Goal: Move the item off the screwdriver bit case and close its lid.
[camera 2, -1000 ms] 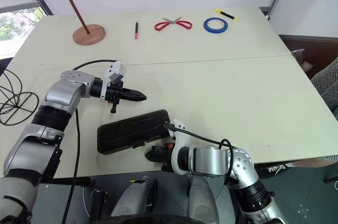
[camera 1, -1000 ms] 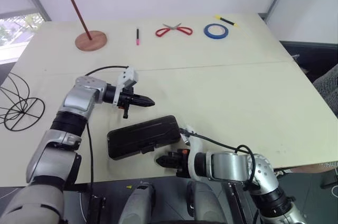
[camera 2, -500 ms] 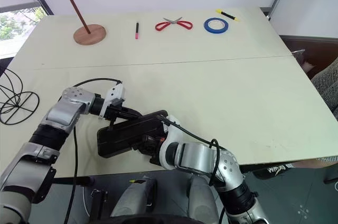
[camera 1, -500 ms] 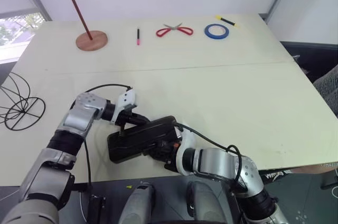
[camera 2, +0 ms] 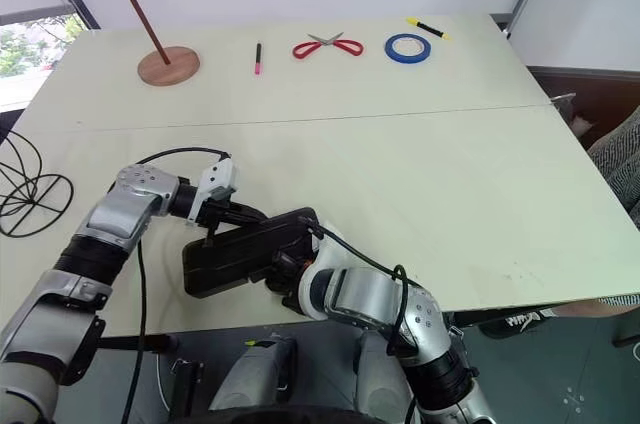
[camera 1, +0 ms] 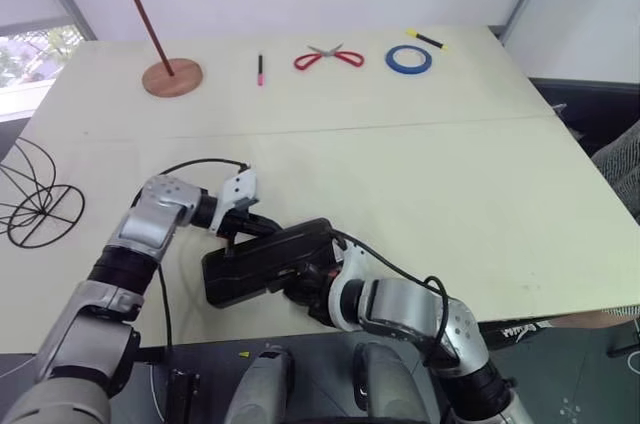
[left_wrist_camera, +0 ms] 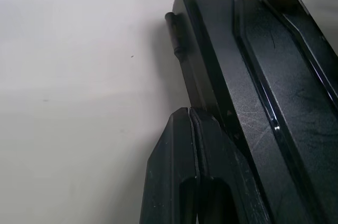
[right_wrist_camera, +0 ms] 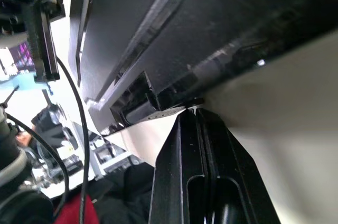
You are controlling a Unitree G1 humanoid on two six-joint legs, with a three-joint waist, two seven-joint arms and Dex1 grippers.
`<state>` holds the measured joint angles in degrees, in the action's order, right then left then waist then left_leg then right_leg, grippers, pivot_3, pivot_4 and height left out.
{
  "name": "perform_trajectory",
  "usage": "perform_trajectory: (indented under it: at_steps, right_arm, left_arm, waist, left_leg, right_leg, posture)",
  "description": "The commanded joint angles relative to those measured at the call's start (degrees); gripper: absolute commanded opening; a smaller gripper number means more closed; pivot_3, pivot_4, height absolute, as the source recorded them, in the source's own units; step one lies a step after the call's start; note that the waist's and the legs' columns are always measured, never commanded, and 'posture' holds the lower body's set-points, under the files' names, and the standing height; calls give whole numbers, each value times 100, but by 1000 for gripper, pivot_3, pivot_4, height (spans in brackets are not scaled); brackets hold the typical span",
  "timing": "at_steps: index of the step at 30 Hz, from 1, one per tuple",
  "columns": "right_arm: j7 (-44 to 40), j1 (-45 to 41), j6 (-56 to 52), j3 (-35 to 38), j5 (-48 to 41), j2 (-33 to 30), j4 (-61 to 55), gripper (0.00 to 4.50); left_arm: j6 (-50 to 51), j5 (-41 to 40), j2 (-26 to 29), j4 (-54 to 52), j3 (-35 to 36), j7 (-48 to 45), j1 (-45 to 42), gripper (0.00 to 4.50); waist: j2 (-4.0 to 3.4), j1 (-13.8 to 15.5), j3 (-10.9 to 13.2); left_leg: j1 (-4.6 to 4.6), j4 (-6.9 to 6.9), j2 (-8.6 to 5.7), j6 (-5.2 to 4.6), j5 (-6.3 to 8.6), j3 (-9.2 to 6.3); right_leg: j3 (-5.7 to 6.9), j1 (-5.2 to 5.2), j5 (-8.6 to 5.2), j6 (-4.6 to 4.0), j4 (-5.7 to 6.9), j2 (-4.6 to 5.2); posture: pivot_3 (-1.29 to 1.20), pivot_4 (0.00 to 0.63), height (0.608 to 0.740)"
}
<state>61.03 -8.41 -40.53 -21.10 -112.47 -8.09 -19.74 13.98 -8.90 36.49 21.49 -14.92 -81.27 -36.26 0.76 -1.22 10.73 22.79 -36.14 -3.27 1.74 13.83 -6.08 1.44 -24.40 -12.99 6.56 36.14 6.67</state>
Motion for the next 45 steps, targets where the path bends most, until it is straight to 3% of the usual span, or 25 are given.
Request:
perform_trajectory:
  at_steps: [1, 13, 31, 39, 45]
  right_arm:
    - [-62, -127, 226, 94, 165, 153, 5, 23]
    - [-187, -339, 349, 126, 459, 360, -61, 23]
    - [-925, -1069, -342, 10, 821, 321, 309, 23]
    - [-1352, -1194, -985, 222, 677, -781, 148, 23]
    - [-2964, -1450, -1851, 724, 680, -2458, -541, 23]
  left_arm:
    - [-333, 194, 157, -186, -217, -269, 163, 0]
    - [-731, 406, 77, -473, -429, -296, 762, 0]
    - [-1751, 783, -1101, 1165, -301, -111, -429, 0]
    - [-2109, 973, -1081, 1797, -106, 229, -689, 0]
    - [-2223, 891, -717, 2097, 450, 1149, -846, 0]
  waist:
    - [-2, -8, -1]
    - [-5, -19, -7]
    - [-5, -13, -9]
    - [-4, 35, -10]
    - [-5, 17, -10]
  left_leg:
    - [0, 1, 0, 0, 0, 0]
    - [-29, 13, 7, -2, 1, 4]
    - [-27, 4, -2, -6, 3, 7]
    - [-30, -5, -2, -7, 4, 6]
    - [-39, -5, 1, -10, 5, 2]
  right_leg:
    - [0, 0, 0, 0, 0, -1]
    - [-11, 17, -1, -2, 0, -6]
    - [-7, 23, 0, -2, 0, -10]
    - [-5, 35, 1, -1, -1, -8]
    - [4, 46, 0, 0, -3, -10]
  posture:
    - [0, 150, 740]
    - [0, 150, 740]
    - [0, 150, 740]
    - [0, 150, 740]
    - [0, 150, 740]
